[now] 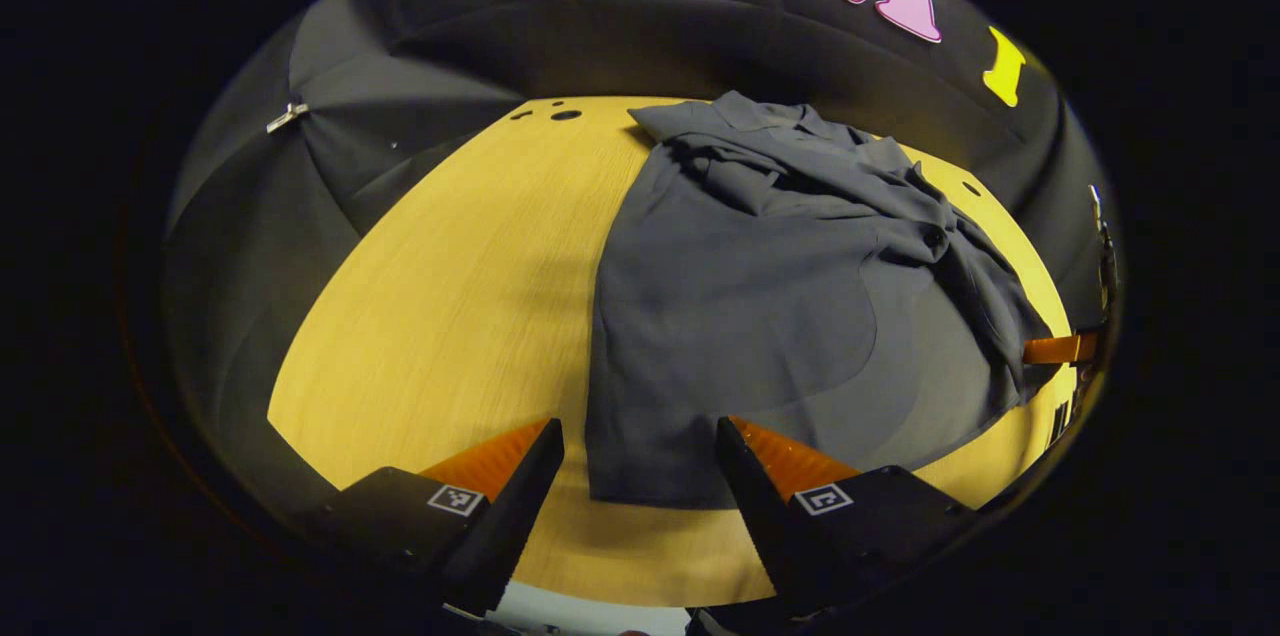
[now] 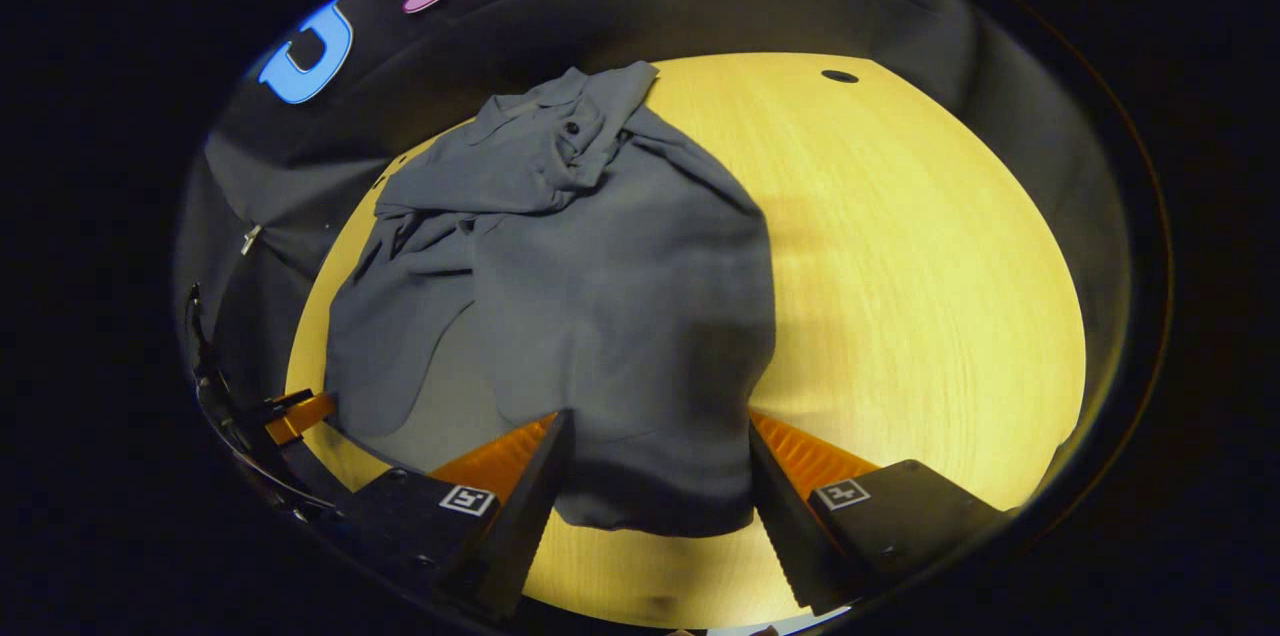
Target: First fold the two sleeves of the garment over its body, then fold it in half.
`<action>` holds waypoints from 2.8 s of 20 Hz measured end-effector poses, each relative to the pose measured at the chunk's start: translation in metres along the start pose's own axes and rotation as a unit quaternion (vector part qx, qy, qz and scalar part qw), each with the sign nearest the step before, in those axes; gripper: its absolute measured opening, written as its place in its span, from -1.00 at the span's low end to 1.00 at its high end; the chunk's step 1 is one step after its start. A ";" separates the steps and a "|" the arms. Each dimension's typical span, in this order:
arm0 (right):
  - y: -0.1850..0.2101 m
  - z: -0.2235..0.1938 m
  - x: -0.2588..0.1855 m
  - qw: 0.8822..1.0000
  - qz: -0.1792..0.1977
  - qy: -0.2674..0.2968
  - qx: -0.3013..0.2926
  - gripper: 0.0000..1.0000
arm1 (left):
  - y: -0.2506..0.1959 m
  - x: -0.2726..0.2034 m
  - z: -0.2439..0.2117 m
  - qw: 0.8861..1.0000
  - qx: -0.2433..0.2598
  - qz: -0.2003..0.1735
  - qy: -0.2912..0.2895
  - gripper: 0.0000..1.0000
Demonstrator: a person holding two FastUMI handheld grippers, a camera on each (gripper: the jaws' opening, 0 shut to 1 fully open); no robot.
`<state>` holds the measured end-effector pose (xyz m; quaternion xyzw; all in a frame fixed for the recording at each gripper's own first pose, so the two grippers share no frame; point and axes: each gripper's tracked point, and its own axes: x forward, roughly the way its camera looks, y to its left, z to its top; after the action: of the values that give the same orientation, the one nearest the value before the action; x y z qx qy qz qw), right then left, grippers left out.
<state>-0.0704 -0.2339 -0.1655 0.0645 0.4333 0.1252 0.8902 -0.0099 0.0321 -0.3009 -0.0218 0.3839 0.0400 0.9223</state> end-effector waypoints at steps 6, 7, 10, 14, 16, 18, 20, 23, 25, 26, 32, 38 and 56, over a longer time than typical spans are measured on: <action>0.019 -0.007 0.009 0.997 -0.029 0.022 -0.068 0.99 | -0.015 0.004 -0.001 1.000 0.011 0.004 0.003 0.96; 0.020 -0.008 0.011 0.995 -0.039 0.027 -0.086 0.99 | -0.016 0.004 -0.003 1.000 0.011 0.003 0.004 0.93; 0.023 -0.007 0.014 0.991 -0.056 0.033 -0.119 0.84 | -0.021 0.008 -0.003 1.000 0.004 0.007 0.006 0.91; 0.037 -0.011 0.018 0.992 -0.045 0.036 -0.115 0.01 | -0.044 0.012 0.000 1.000 0.011 0.000 0.005 0.75; 0.040 -0.010 0.018 0.993 -0.035 0.038 -0.108 -0.37 | -0.055 0.013 0.001 1.000 0.025 -0.012 0.003 0.25; 0.042 -0.011 0.019 0.994 -0.025 0.042 -0.098 -0.60 | -0.064 0.011 0.000 0.999 0.037 -0.017 -0.001 -0.34; 0.044 -0.010 0.018 0.995 -0.004 0.054 -0.088 -0.76 | -0.067 0.012 0.002 0.999 0.038 -0.018 -0.008 -0.67; 0.044 -0.009 0.018 0.995 0.014 0.063 -0.072 -0.82 | -0.069 0.013 0.004 0.999 0.046 -0.027 -0.005 -0.89; 0.044 -0.006 0.018 0.996 0.014 0.063 -0.057 -0.82 | -0.069 0.011 0.008 0.999 0.037 -0.038 -0.003 -0.89; 0.045 -0.003 0.016 0.997 0.014 0.059 -0.051 -0.82 | -0.073 0.006 0.016 0.998 0.026 -0.050 -0.013 -0.89; 0.048 0.018 0.001 0.998 0.015 0.046 -0.034 -0.82 | -0.075 -0.015 0.057 0.997 0.001 -0.072 -0.041 -0.89; 0.051 0.058 -0.013 1.000 0.019 0.002 -0.016 -0.82 | -0.081 -0.034 0.107 0.992 -0.010 -0.095 -0.086 -0.89; 0.076 0.207 0.011 0.992 0.044 -0.110 -0.045 -0.84 | -0.091 -0.022 0.261 0.977 -0.007 -0.109 -0.184 -0.89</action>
<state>0.0864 -0.1595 -0.0299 0.0569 0.3238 0.1755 0.9279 0.1675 -0.0413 -0.1004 -0.0620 0.2030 -0.0544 0.9757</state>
